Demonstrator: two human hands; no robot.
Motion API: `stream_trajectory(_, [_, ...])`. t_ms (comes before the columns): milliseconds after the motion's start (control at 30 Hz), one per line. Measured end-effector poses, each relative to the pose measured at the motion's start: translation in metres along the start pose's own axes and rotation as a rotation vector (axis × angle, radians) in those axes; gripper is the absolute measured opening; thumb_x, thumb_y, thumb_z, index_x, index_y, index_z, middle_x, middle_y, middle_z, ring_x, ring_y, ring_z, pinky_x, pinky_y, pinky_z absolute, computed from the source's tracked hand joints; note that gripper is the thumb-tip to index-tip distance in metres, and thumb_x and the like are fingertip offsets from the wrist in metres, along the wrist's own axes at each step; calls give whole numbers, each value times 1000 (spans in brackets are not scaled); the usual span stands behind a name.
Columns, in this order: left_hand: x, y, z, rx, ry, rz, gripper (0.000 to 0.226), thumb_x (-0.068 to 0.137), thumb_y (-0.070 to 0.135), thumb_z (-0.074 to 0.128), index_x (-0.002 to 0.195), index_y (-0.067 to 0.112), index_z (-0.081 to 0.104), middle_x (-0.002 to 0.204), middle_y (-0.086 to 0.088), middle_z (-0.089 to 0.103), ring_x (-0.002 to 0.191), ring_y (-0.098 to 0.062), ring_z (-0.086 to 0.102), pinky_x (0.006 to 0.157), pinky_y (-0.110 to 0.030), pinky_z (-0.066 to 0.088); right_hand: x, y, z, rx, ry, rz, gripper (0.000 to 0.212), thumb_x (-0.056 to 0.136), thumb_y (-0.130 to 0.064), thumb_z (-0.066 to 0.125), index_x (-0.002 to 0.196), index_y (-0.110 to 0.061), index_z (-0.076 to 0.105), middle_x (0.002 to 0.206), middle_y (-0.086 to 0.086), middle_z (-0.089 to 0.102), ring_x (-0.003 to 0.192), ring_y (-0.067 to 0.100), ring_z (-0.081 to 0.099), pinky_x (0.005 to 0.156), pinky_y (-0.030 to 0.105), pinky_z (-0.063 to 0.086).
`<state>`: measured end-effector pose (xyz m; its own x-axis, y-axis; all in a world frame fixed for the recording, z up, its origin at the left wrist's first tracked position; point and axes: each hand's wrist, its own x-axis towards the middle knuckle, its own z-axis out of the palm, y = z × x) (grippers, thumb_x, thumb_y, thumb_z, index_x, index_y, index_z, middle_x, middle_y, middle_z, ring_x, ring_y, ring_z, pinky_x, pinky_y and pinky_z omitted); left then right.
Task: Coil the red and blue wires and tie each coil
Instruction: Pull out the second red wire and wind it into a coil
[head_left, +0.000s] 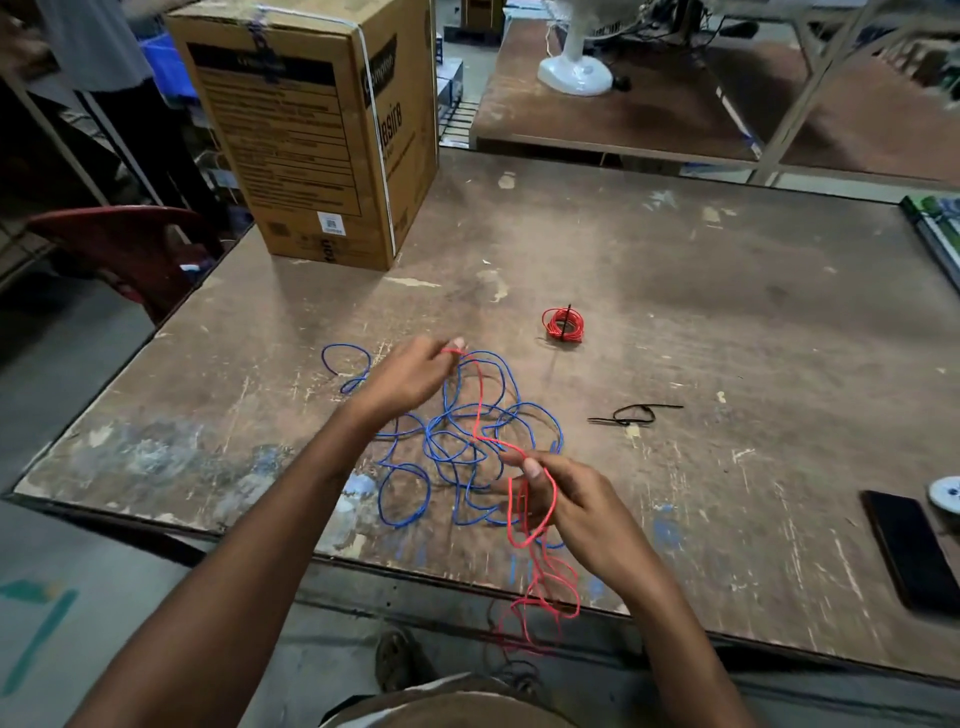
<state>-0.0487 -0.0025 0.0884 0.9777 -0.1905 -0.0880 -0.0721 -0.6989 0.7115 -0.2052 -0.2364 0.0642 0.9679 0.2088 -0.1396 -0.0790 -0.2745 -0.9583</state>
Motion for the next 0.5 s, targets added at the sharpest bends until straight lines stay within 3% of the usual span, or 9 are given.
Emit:
stream_trajectory(100, [6,22,-16,-360,-159,-222,41,107,34,48,67,24,45,61,6,29,48,-9,18,48,-24,10,-4,7,3,-562,-100,-147,35,112,-24,52,143,-32,66,139,-13,71,126,1,65,105,32,53])
stream_trajectory(167, [8,36,-25,-407,-253,-246,40,105,30,48,65,26,42,61,7,25,49,-10,13,47,-22,6,-6,3,2,-715,-283,-137,57,104,-3,48,150,-35,58,155,-16,56,144,0,48,119,22,39])
stream_trajectory(200, [7,43,-29,-413,-296,-235,40,105,29,48,65,26,42,61,8,24,50,-10,13,46,-22,6,-8,1,1,-726,-383,-78,68,98,3,46,154,-35,53,159,-18,52,146,-2,43,119,14,34])
stream_trajectory(233, [5,50,-32,-413,-331,-217,40,105,28,47,65,26,42,61,7,24,49,-9,13,45,-22,6,-8,0,-1,-699,-457,-36,72,96,3,44,158,-33,48,161,-17,49,147,-5,41,118,8,30])
stream_trajectory(267, [2,57,-33,-398,-354,-193,40,106,27,47,66,26,44,60,8,25,48,-9,14,43,-21,7,-7,0,-2,-623,-483,-15,71,96,0,45,161,-31,44,162,-16,48,146,-7,41,120,10,29])
stream_trajectory(367, [-8,75,-38,-286,-426,-89,40,109,28,51,69,23,50,56,11,33,46,-7,22,42,-21,14,1,-4,0,-116,-350,4,55,108,-16,58,160,-25,41,156,-9,56,144,0,51,123,33,42])
stream_trajectory(433, [-15,83,-43,-180,-492,4,41,110,30,54,70,20,56,53,15,37,49,-7,25,45,-22,19,10,-15,2,58,-262,-40,42,109,-19,58,151,-18,51,138,-1,71,132,13,65,114,33,50])
stream_trajectory(500, [-18,86,-52,-121,-562,68,40,108,33,59,72,18,63,55,16,37,54,-9,27,49,-23,24,17,-24,5,85,-211,-106,27,111,-19,52,133,-9,64,106,5,79,103,21,77,97,33,58])
